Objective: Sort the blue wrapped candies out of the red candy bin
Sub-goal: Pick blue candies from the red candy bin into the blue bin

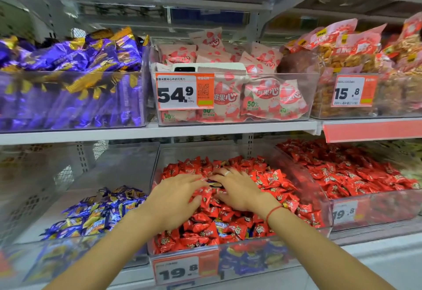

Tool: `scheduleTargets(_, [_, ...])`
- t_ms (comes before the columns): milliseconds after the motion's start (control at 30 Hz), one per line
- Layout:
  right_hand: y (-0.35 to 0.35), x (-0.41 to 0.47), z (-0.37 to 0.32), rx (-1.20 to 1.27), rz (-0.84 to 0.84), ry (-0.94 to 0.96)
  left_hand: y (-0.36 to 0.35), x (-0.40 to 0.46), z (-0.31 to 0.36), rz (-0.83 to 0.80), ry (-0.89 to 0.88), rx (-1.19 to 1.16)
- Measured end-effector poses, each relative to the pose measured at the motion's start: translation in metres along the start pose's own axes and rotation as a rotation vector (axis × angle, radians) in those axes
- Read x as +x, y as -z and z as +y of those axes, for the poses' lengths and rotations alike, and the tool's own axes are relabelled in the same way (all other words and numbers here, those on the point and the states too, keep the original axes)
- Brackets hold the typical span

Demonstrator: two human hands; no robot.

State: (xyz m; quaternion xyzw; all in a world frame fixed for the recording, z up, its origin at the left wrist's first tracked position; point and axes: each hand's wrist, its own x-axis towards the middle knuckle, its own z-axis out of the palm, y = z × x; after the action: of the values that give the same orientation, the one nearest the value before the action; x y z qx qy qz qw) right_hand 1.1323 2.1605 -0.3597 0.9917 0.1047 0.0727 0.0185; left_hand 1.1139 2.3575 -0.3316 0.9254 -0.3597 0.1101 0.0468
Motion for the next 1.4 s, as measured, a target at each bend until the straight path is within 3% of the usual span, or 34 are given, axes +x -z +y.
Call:
scheduleTargets(200, [0.018,-0.032,0.015,-0.026,0.018,0.066,-0.015,0.031,0.0,-0.355,0.114,0.071])
scheduleTargets(433, [0.027,-0.066,0.038,0.089,-0.003,0.049,-0.003,0.011,-0.003,-0.358,0.048,0.14])
scheduleTargets(567, [0.041,-0.061,0.023,0.613,0.164,-0.014,0.002,-0.004,0.003,-0.131,0.037,-0.008])
scheduleTargets(667, [0.056,-0.057,-0.004,1.079,0.229,-0.102,0.001,-0.01,0.013,0.084,0.101,-0.472])
scheduleTargets(767, [0.062,-0.051,-0.033,1.305,0.28,-0.119,0.005,-0.012,0.025,0.259,0.102,-1.039])
scheduleTargets(867, [0.066,-0.044,-0.048,1.407,0.227,-0.053,0.012,-0.017,0.019,0.493,0.183,-1.112])
scheduleTargets(933, [0.062,-0.032,-0.044,1.309,0.252,-0.052,0.011,-0.021,0.005,0.591,0.273,-1.083])
scheduleTargets(1000, [0.045,-0.014,-0.03,0.892,0.349,-0.166,0.011,-0.025,-0.006,0.602,0.339,-1.065])
scheduleTargets(1067, [0.026,-0.002,-0.023,0.488,0.212,-0.206,0.011,-0.028,-0.01,0.559,0.356,-1.066])
scheduleTargets(1133, [0.007,0.004,-0.023,0.287,-0.009,-0.179,0.011,-0.029,-0.009,0.504,0.348,-1.073])
scheduleTargets(1200, [0.001,0.006,-0.028,0.199,-0.081,-0.199,0.011,-0.029,-0.006,0.451,0.32,-1.08])
scheduleTargets(1400, [0.006,-0.009,-0.027,0.281,0.113,-0.281,0.013,-0.031,-0.001,0.365,0.302,-1.079])
